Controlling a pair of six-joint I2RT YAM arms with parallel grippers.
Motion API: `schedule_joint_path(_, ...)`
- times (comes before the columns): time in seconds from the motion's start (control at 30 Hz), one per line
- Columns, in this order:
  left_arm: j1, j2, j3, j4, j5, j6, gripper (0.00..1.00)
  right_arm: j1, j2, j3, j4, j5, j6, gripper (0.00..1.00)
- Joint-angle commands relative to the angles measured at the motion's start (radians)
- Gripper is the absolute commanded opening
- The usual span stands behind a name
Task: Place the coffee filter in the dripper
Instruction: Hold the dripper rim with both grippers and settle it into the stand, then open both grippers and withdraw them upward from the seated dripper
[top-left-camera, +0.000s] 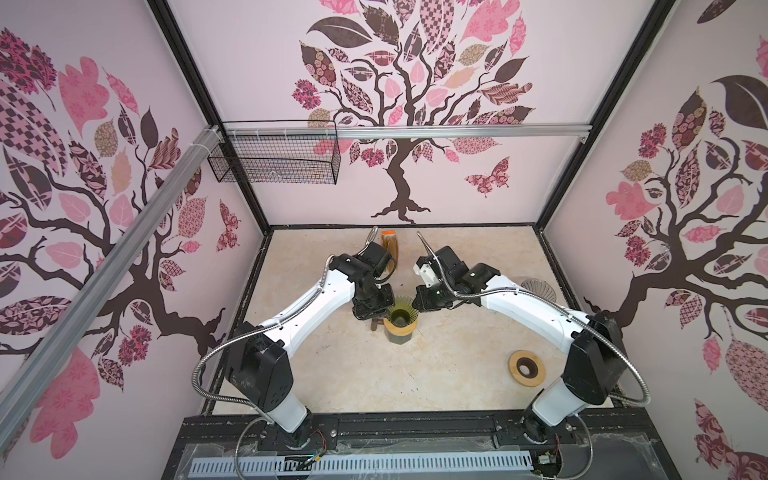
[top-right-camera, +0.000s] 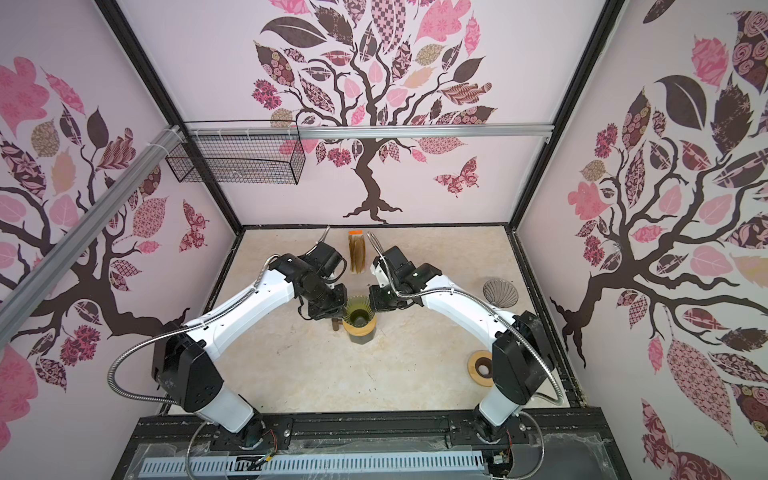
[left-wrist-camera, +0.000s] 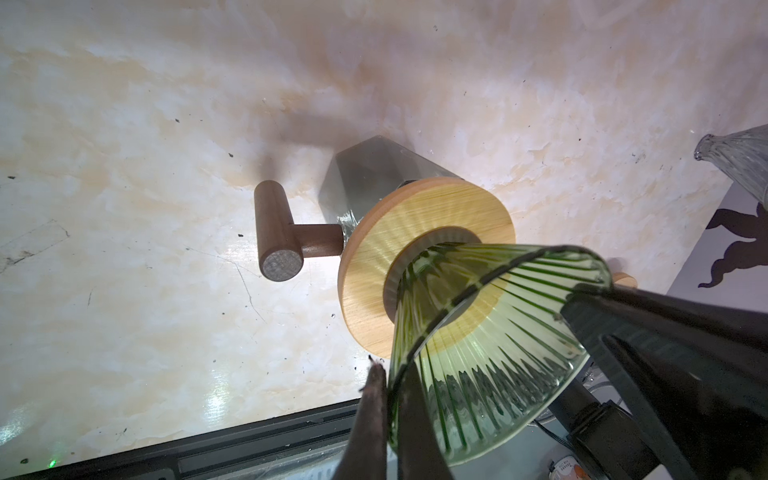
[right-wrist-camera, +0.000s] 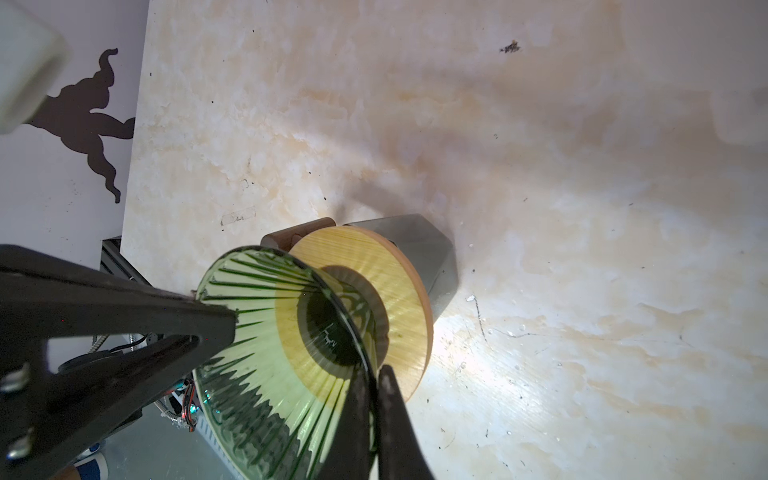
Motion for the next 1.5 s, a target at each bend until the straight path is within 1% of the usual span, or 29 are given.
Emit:
schedule_joint_path(0.0,0.006,0.001,0.048,0.025,-0.005,0.01,0.0,0.023,0.035,0.034,-0.067,-0.011,-0.039,0.06)
schedule_joint_path(0.07,0.008,-0.001,0.049,0.023,-0.004,0.011,0.0,0.023,0.038,0.04,-0.069,-0.01,-0.041,0.06)
schedule_joint_path(0.13,0.011,-0.003,0.05,0.023,-0.004,0.011,0.0,0.024,0.04,0.044,-0.069,-0.01,-0.041,0.1)
schedule_joint_path(0.2,0.013,-0.008,0.05,0.023,-0.005,0.009,0.01,0.023,0.04,0.047,-0.069,-0.011,-0.04,0.1)
schedule_joint_path(0.47,0.022,-0.015,0.056,0.019,-0.008,0.008,0.08,0.019,0.039,0.071,-0.081,-0.007,-0.047,0.11)
schedule_joint_path(0.8,0.028,-0.037,0.047,0.017,-0.008,0.006,0.2,0.013,0.034,0.105,-0.103,0.006,-0.046,0.19)
schedule_joint_path(0.93,0.03,-0.045,0.05,0.009,-0.012,0.006,0.22,0.007,0.022,0.115,-0.114,0.012,-0.045,0.22)
schedule_joint_path(1.0,0.032,-0.052,0.053,0.002,-0.017,0.007,0.24,0.003,0.012,0.126,-0.121,0.018,-0.045,0.26)
schedule_joint_path(1.23,0.034,-0.091,0.087,-0.043,-0.048,0.015,0.26,-0.016,-0.041,0.162,-0.158,0.039,-0.05,0.32)
schedule_joint_path(1.4,0.043,-0.115,0.163,-0.089,-0.084,0.027,0.29,-0.024,-0.114,0.159,-0.163,0.065,-0.05,0.34)
schedule_joint_path(1.47,0.045,-0.114,0.208,-0.106,-0.108,0.036,0.29,-0.026,-0.153,0.15,-0.165,0.081,-0.053,0.37)
